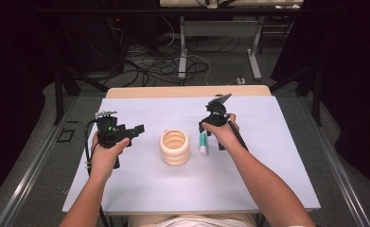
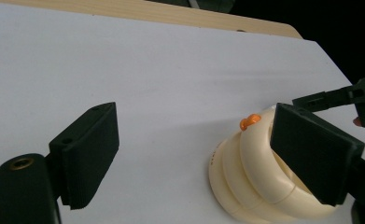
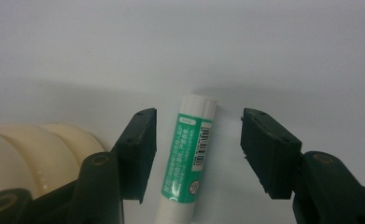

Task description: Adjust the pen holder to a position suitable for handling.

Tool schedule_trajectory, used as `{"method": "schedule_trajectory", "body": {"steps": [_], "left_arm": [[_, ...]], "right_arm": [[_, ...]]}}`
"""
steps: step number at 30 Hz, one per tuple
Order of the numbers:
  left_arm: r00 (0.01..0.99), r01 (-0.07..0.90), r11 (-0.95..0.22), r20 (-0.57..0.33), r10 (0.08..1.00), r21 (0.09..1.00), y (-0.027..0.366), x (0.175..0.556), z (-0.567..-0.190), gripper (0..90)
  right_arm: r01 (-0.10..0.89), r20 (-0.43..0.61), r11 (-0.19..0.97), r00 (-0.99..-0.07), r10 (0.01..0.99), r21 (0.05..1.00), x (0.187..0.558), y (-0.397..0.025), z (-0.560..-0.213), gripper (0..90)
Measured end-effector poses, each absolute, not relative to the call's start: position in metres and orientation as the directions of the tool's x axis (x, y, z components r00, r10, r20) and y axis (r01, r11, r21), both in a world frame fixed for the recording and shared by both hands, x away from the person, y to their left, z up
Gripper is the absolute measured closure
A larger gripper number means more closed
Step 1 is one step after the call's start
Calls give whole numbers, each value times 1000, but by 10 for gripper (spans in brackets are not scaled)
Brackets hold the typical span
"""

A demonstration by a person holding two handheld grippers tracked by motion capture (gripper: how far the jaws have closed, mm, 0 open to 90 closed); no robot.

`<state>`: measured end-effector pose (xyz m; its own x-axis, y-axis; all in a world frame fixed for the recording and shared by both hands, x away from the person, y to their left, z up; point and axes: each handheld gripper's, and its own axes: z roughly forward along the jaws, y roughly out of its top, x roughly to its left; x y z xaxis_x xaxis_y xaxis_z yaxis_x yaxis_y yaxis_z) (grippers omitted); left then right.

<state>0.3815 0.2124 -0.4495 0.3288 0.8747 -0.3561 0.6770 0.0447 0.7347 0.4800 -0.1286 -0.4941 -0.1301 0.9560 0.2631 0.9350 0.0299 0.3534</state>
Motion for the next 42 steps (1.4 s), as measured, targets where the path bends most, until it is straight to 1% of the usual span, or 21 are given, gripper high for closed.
{"method": "schedule_trajectory", "body": {"steps": [2, 3, 5, 6, 8, 11, 12, 14, 15, 16, 17, 18, 24, 25, 27, 29, 30, 38, 40, 41, 42], "left_arm": [[332, 676, 43, -356, 874, 736, 212, 382, -450, 161], [331, 677, 44, -357, 873, 735, 212, 382, -450, 161], [334, 675, 39, -352, 874, 737, 212, 382, -450, 161], [334, 670, 41, -350, 875, 742, 211, 382, -451, 162], [333, 677, 34, -347, 877, 735, 212, 382, -450, 162], [334, 677, 32, -346, 877, 735, 212, 382, -451, 163], [333, 678, 33, -347, 876, 735, 212, 383, -451, 163], [328, 674, 39, -347, 879, 738, 211, 383, -452, 163], [328, 674, 38, -345, 879, 737, 211, 383, -452, 163], [329, 675, 37, -345, 879, 737, 211, 383, -452, 163], [330, 673, 37, -345, 879, 739, 211, 383, -452, 163], [330, 673, 36, -344, 879, 738, 211, 383, -452, 163], [329, 679, 34, -345, 879, 734, 211, 383, -453, 164], [328, 679, 36, -346, 879, 733, 211, 383, -453, 163], [329, 684, 32, -348, 878, 729, 211, 383, -453, 164], [326, 686, 33, -347, 879, 727, 212, 383, -453, 164], [325, 686, 34, -348, 879, 727, 212, 383, -453, 164], [325, 686, 35, -349, 879, 727, 212, 384, -453, 165], [324, 686, 34, -348, 880, 727, 212, 384, -453, 165], [324, 685, 35, -348, 880, 728, 212, 384, -453, 166], [325, 685, 34, -347, 880, 727, 212, 384, -454, 166]], "right_arm": [[941, 255, 21, -113, 960, 337, 482, -129, -496, 463], [935, 277, 9, -114, 954, 355, 483, -131, -499, 473], [951, 253, 12, -94, 963, 308, 484, -132, -498, 484], [952, 247, 20, -99, 964, 304, 485, -133, -499, 489], [940, 297, -15, -93, 950, 341, 486, -133, -504, 496], [959, 282, -23, -60, 957, 282, 489, -133, -503, 521], [957, 277, -4, -79, 958, 289, 489, -135, -506, 529], [960, 291, -34, -50, 955, 278, 491, -133, -507, 533], [960, 283, -20, -62, 957, 278, 491, -134, -508, 533], [960, 298, -44, -42, 954, 277, 492, -132, -509, 535], [960, 285, -26, -57, 957, 279, 492, -133, -511, 538], [965, 292, -40, -38, 955, 258, 493, -131, -511, 542], [974, 306, -41, -30, 952, 224, 494, -129, -516, 553], [974, 320, -66, -8, 947, 218, 495, -127, -517, 553], [976, 313, -51, -19, 949, 213, 495, -128, -520, 553], [979, 319, -65, 1, 948, 192, 496, -127, -521, 553], [980, 324, -54, -11, 946, 191, 496, -128, -522, 553], [986, 353, -80, 24, 935, 146, 498, -130, -527, 592], [985, 362, -72, 11, 932, 156, 498, -132, -529, 600], [984, 355, -50, -13, 935, 169, 498, -134, -531, 603], [985, 360, -59, -4, 933, 163, 498, -134, -531, 608]]}}
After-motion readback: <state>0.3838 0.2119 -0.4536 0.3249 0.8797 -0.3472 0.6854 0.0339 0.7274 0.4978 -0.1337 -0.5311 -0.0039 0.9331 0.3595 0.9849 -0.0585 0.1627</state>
